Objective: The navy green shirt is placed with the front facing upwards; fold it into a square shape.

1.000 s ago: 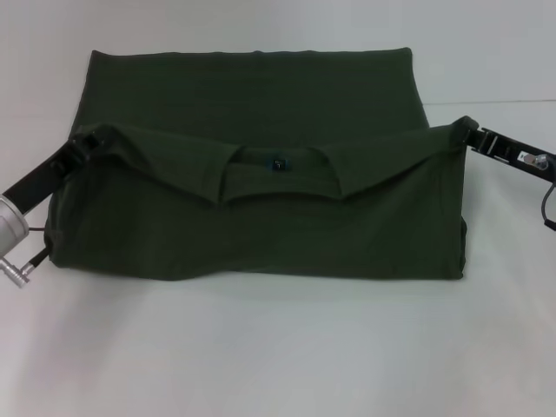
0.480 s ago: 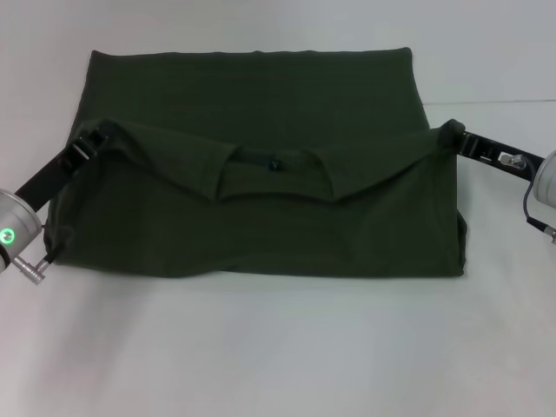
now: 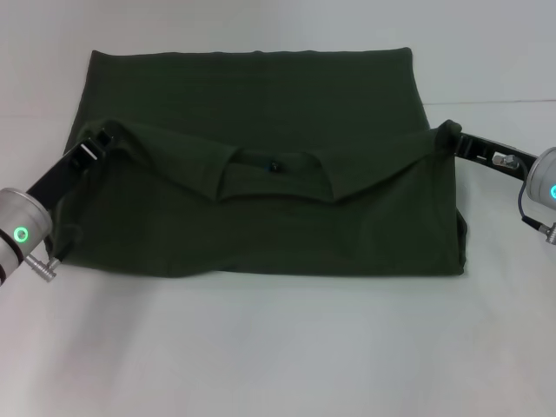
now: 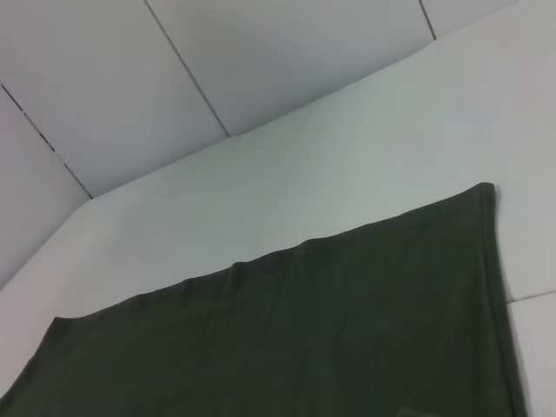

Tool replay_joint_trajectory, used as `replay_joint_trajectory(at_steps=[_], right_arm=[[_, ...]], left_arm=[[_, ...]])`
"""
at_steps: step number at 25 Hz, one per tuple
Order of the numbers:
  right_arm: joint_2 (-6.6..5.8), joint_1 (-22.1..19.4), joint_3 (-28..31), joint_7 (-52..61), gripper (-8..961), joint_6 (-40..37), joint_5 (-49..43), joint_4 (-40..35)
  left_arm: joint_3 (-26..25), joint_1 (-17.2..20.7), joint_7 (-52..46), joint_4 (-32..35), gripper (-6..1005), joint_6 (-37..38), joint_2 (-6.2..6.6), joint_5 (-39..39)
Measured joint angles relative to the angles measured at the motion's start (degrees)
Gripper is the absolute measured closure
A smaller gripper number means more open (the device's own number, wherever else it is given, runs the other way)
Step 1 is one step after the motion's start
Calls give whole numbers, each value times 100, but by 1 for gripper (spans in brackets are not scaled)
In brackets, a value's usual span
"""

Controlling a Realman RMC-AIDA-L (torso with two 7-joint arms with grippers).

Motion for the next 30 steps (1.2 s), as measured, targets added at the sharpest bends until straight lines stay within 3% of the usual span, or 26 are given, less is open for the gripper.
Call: replay_joint_trajectory(at_steps=[13, 19, 24, 27, 30], right_arm=[[8, 36, 2, -200, 921, 189, 120, 91], [7, 31, 2, -351, 840, 352, 374, 166], [-4, -25, 3, -595, 742, 291, 553, 163], [-8, -53, 6, -598, 684, 249, 589, 148], [-19, -109, 15, -601, 608, 166, 645, 115]], left_arm=[[-6, -127, 639, -205, 910, -373, -17, -167], [-15, -125, 849, -270, 882, -455, -18, -560], [-14, -67, 1141, -390, 656, -501, -18, -1013], [-13, -27, 1155, -388, 411, -475, -17, -1049], [-5, 15, 1104, -377, 338, -451, -14, -1052]])
